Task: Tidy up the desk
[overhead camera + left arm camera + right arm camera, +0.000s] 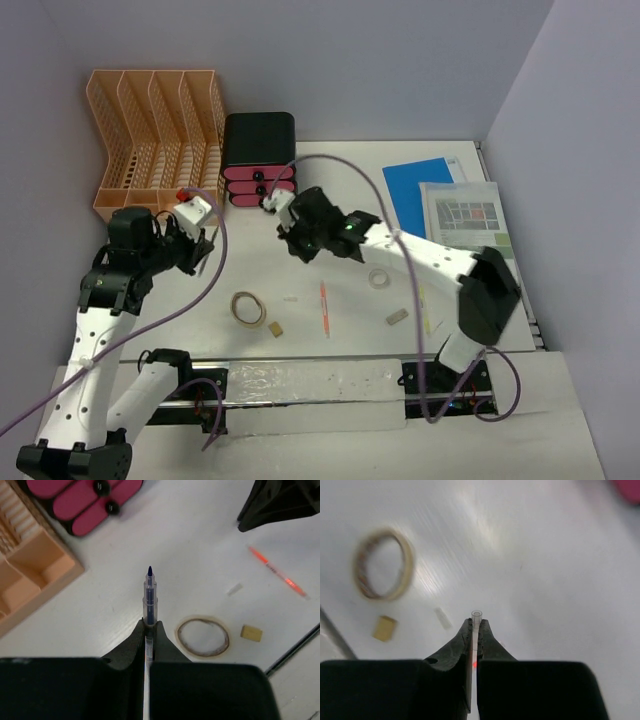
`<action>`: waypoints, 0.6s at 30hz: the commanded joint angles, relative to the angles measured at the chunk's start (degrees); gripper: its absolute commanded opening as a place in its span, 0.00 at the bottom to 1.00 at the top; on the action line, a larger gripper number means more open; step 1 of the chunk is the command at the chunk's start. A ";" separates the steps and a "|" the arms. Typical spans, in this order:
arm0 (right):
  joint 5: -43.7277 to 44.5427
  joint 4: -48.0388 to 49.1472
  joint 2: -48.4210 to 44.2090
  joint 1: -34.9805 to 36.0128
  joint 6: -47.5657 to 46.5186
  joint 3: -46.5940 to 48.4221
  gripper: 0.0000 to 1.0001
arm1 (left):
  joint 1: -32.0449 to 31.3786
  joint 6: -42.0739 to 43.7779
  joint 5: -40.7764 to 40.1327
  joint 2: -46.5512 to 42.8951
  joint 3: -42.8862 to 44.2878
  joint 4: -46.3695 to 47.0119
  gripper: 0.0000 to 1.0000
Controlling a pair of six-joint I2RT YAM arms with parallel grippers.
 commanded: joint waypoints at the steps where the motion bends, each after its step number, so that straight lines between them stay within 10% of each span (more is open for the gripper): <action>1: 1.27 21.99 -16.32 1.34 13.49 -4.38 0.00 | 0.36 -0.13 14.91 -0.42 8.24 -2.72 0.00; 18: 8.99 56.07 -20.06 15.23 11.31 -9.66 0.00 | 0.36 -11.80 23.36 -6.98 8.78 1.51 0.00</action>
